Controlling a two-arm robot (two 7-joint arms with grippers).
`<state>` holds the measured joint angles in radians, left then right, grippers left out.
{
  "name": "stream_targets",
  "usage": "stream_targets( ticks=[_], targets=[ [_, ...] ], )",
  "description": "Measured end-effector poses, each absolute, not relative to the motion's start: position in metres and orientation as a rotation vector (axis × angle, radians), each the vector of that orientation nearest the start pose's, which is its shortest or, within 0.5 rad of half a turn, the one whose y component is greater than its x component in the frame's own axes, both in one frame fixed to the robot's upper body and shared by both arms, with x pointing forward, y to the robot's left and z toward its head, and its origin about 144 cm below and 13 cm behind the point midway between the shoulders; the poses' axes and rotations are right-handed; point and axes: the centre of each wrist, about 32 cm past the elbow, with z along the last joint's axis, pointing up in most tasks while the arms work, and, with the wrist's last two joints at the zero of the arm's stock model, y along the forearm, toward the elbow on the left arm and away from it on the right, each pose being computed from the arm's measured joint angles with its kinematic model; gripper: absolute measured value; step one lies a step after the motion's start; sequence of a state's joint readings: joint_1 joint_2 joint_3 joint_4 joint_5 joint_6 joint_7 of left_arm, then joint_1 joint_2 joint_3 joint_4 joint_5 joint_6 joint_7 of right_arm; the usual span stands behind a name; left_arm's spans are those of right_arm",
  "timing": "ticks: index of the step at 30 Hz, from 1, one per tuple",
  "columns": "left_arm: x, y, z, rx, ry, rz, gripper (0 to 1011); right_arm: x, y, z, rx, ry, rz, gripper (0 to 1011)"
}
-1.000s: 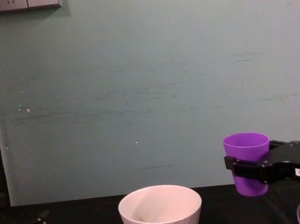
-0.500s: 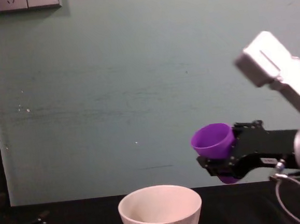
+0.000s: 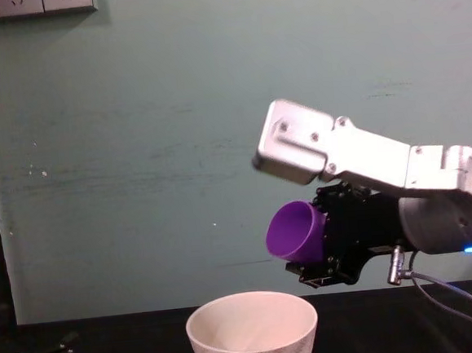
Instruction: Pick up the cup and pour the mung beans from the cup into the bowl.
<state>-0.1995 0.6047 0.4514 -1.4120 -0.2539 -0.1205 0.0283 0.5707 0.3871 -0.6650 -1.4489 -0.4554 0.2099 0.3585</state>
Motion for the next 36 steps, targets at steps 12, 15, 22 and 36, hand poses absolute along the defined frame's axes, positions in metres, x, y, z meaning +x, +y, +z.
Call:
stream_targets(
  ticks=[12,15,22,36],
  targets=[
    [0.489,0.31,1.14,0.305,-0.285,1.248,1011,0.568,-0.145,1.257,-0.928,-0.966,-0.677,718],
    [0.489,0.31,1.14,0.304,-0.285,1.248,1011,0.571,-0.138,1.257,-0.983,-1.017,-0.651,718],
    [0.489,0.31,1.14,0.304,-0.285,1.248,1012,0.576,-0.123,1.254,-1.084,-1.111,-0.606,718],
    [0.489,0.31,1.14,0.304,-0.285,1.248,1011,0.582,-0.114,1.248,-1.102,-1.135,-0.584,718]
  ],
)
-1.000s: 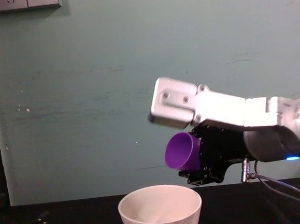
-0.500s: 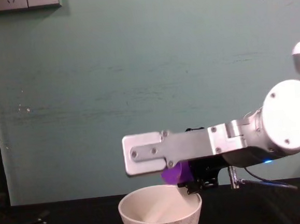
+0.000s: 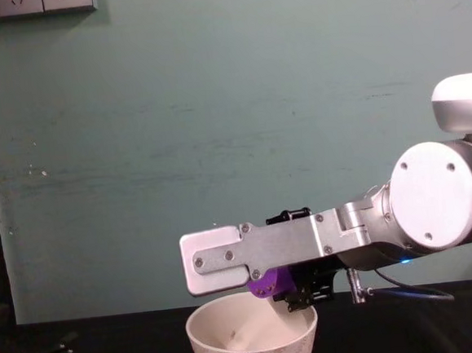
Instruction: Pick up the cup and pour the mung beans from the cup into the bowl.
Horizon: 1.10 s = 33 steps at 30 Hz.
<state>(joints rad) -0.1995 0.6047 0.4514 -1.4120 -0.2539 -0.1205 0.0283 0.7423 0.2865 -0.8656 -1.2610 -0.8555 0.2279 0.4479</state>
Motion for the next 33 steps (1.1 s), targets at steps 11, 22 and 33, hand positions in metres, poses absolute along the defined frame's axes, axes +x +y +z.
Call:
stream_targets(
  ticks=[11,22,33],
  targets=[
    [0.489,0.31,1.14,0.304,-0.285,1.248,1011,0.585,-0.108,1.246,-1.133,-1.181,-0.567,718],
    [0.489,0.31,1.14,0.304,-0.285,1.248,1011,0.584,-0.101,1.244,-1.17,-1.233,-0.555,718],
    [0.489,0.31,1.14,0.304,-0.285,1.248,1011,0.583,-0.095,1.241,-1.216,-1.299,-0.527,718]
  ],
)
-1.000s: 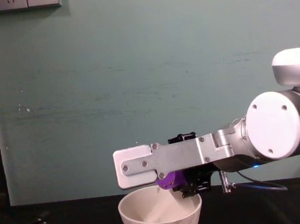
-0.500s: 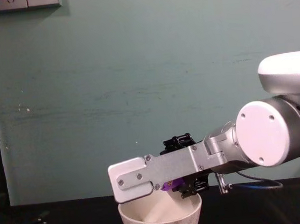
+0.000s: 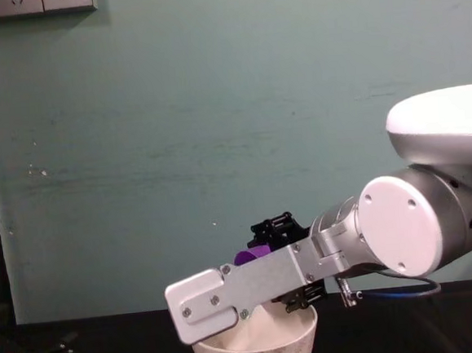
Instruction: Pick up the cup and pour the mung beans from the cup into the bowl.
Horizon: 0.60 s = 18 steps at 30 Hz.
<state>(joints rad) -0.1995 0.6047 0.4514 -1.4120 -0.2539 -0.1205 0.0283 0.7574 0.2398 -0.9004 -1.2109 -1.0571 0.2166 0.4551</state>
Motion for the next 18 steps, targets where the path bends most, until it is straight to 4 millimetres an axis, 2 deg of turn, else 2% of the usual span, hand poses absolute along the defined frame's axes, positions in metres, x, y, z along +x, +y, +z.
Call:
stream_targets(
  ticks=[18],
  targets=[
    [0.4886,0.3097,1.1398,0.304,-0.285,1.248,1011,0.5794,-0.0853,1.2366,-1.271,-1.374,-0.496,718]
  ],
)
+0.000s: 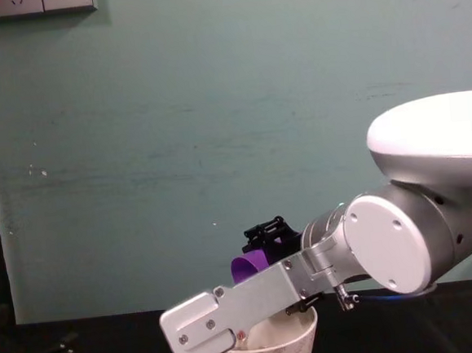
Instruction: Pick up the cup and pour the mung beans from the cup into the bowl.
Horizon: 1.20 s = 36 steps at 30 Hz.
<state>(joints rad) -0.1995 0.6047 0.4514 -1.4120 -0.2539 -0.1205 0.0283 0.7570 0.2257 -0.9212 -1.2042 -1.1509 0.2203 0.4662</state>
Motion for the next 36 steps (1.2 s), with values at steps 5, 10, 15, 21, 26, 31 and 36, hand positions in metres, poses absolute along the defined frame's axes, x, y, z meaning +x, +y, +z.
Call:
stream_targets(
  ticks=[5,10,15,21,26,31,36],
  targets=[
    [0.489,0.31,1.14,0.304,-0.285,1.248,1011,0.577,-0.081,1.235,-1.291,-1.396,-0.484,718],
    [0.489,0.31,1.14,0.304,-0.285,1.248,1011,0.573,-0.077,1.233,-1.319,-1.432,-0.469,718],
    [0.489,0.31,1.14,0.304,-0.285,1.248,1011,0.567,-0.071,1.232,-1.355,-1.485,-0.453,718],
    [0.489,0.31,1.14,0.304,-0.285,1.248,1011,0.561,-0.065,1.229,-1.4,-1.554,-0.428,718],
    [0.489,0.31,1.14,0.304,-0.285,1.248,1012,0.556,-0.06,1.225,-1.444,-1.617,-0.395,718],
    [0.489,0.31,1.14,0.304,-0.285,1.248,1011,0.551,-0.053,1.221,-1.498,-1.705,-0.349,718],
    [0.489,0.31,1.14,0.305,-0.285,1.248,1011,0.548,-0.049,1.217,-1.552,-1.777,-0.308,718]
  ],
)
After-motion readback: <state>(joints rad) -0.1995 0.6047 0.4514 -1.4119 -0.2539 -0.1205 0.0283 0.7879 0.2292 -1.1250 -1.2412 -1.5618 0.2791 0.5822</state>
